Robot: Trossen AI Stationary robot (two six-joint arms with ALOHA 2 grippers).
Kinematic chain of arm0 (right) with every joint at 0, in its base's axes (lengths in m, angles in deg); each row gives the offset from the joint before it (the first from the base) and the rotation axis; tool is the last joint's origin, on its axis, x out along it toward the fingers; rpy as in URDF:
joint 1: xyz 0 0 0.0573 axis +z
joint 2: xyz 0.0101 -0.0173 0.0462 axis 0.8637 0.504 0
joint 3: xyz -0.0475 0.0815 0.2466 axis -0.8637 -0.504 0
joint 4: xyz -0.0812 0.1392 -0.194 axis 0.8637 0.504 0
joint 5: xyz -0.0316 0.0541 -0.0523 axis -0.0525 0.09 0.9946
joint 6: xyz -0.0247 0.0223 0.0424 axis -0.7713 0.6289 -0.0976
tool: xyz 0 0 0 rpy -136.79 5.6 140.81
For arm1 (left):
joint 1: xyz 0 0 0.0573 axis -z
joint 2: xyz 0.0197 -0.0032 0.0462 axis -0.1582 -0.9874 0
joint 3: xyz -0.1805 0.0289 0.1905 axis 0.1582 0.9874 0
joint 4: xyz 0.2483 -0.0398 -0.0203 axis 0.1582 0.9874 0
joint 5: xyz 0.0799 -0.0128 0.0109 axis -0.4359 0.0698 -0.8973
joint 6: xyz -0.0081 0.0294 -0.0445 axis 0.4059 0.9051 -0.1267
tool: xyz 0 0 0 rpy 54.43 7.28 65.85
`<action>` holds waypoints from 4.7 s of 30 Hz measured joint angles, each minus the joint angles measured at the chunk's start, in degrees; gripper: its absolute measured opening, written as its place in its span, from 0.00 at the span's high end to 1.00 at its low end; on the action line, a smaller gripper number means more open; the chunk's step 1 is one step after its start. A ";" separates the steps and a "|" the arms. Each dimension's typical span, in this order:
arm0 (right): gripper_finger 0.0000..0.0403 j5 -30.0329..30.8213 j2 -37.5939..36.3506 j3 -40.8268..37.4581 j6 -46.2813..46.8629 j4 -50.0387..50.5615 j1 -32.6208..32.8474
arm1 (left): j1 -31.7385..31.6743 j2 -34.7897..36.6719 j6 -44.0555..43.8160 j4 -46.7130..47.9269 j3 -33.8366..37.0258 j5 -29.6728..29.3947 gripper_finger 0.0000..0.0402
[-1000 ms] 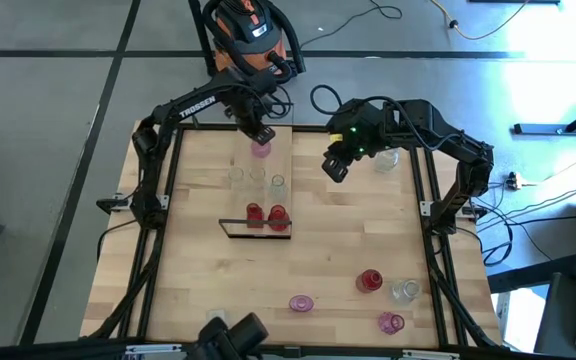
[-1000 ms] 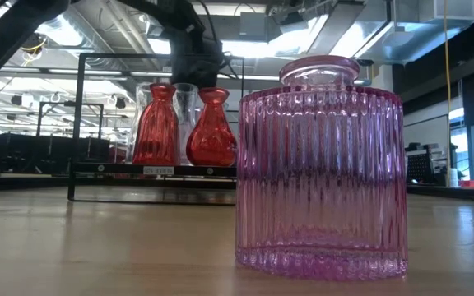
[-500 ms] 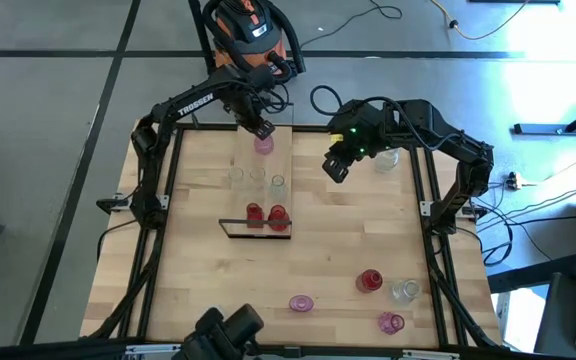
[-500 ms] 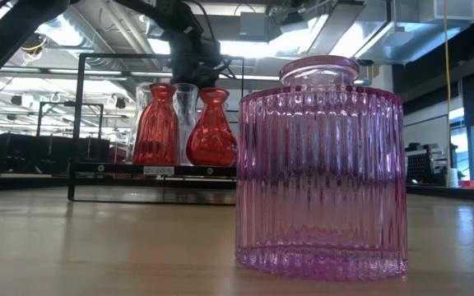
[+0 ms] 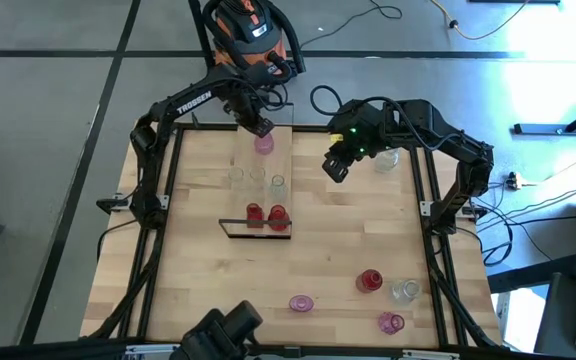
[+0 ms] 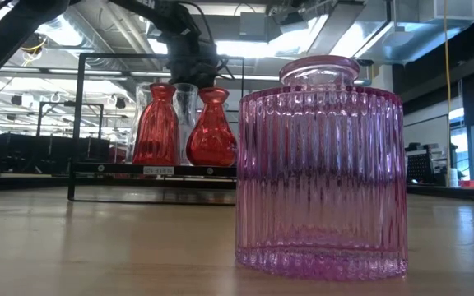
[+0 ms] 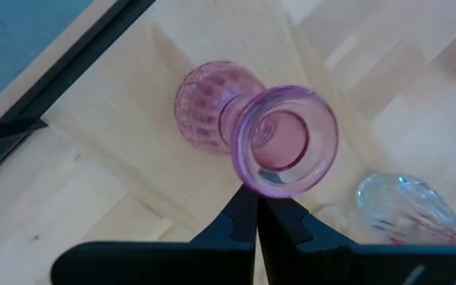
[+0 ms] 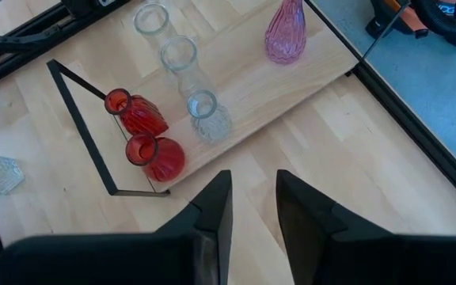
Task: Sort vases onto shelf
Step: Put the purple vase on the shelf, then put the transparent vase on the shelf
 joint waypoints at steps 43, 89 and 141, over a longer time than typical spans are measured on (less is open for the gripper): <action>0.79 -0.09 0.00 0.00 3.18 0.00 0.07 | 1.33 -1.70 1.50 -16.01 -0.02 -2.23 1.00; 0.78 14.96 -29.15 -57.35 26.40 -14.26 -20.45 | 18.48 36.72 1.27 -1.70 -0.52 -1.32 1.00; 0.93 2.86 -13.85 -65.44 10.54 -20.04 -38.29 | 18.55 52.40 -8.38 -13.37 22.02 -7.46 1.00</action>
